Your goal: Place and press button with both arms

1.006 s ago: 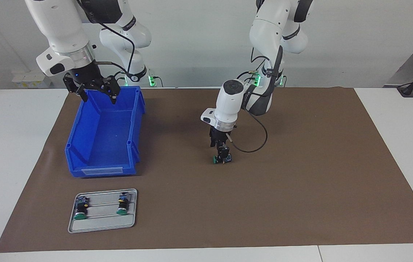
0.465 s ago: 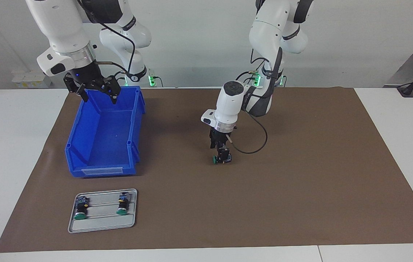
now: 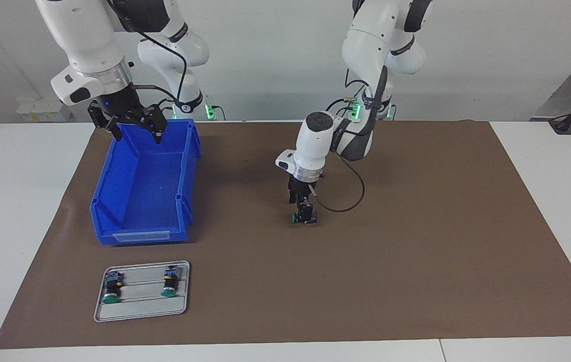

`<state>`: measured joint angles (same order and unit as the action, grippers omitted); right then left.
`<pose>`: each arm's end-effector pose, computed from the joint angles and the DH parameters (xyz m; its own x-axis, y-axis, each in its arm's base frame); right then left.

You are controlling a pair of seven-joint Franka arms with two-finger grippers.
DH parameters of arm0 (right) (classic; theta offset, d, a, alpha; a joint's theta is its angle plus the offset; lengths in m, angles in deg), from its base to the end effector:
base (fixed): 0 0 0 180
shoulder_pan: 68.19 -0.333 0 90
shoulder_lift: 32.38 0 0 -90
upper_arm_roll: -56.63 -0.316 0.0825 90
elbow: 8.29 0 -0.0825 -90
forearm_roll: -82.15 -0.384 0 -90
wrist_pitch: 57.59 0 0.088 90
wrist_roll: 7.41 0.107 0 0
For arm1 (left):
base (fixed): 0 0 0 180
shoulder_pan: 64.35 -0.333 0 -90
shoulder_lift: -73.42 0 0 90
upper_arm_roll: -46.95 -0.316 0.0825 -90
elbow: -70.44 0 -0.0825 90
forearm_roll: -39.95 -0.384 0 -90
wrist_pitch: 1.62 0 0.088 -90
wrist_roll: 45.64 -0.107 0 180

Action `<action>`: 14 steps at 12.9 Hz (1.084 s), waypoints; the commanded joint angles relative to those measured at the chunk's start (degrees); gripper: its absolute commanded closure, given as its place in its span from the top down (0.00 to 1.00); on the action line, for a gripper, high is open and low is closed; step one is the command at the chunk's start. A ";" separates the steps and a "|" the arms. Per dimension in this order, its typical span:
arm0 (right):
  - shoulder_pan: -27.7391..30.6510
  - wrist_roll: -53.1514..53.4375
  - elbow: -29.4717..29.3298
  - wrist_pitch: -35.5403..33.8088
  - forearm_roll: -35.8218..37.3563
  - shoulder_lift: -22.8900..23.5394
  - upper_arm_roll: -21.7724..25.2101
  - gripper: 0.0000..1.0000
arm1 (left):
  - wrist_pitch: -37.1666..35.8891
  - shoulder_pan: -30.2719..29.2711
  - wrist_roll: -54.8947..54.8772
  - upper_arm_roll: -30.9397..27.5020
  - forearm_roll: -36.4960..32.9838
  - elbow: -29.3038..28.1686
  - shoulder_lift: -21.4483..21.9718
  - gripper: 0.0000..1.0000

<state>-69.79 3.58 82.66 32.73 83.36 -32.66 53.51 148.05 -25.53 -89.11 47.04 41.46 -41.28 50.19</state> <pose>0.5515 0.0434 0.6199 0.9940 -0.1091 -0.0019 -0.1090 -0.9938 0.0222 0.5006 -0.4032 0.2968 0.1346 -0.9710 0.1975 -0.9727 -0.1675 -0.1607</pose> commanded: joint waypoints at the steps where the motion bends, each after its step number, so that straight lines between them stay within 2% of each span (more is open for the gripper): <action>1: 0.81 -0.27 0.72 0.13 -1.30 -0.77 -0.49 1.00 | -1.82 1.00 -1.26 -1.06 0.60 0.80 -0.32 0.83; 6: 0.81 -0.27 0.72 0.13 -1.30 -0.77 -0.49 1.00 | -7.99 -0.06 -4.16 -1.23 0.60 4.67 -0.23 0.83; 14: 0.81 -0.27 0.72 0.13 -1.30 -0.77 -0.49 1.00 | -1.84 0.03 -3.90 -1.14 0.86 2.66 -0.49 0.82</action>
<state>-69.79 3.58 82.66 32.73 83.36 -32.66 53.51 143.77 -25.69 -92.06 46.10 41.46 -37.82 49.99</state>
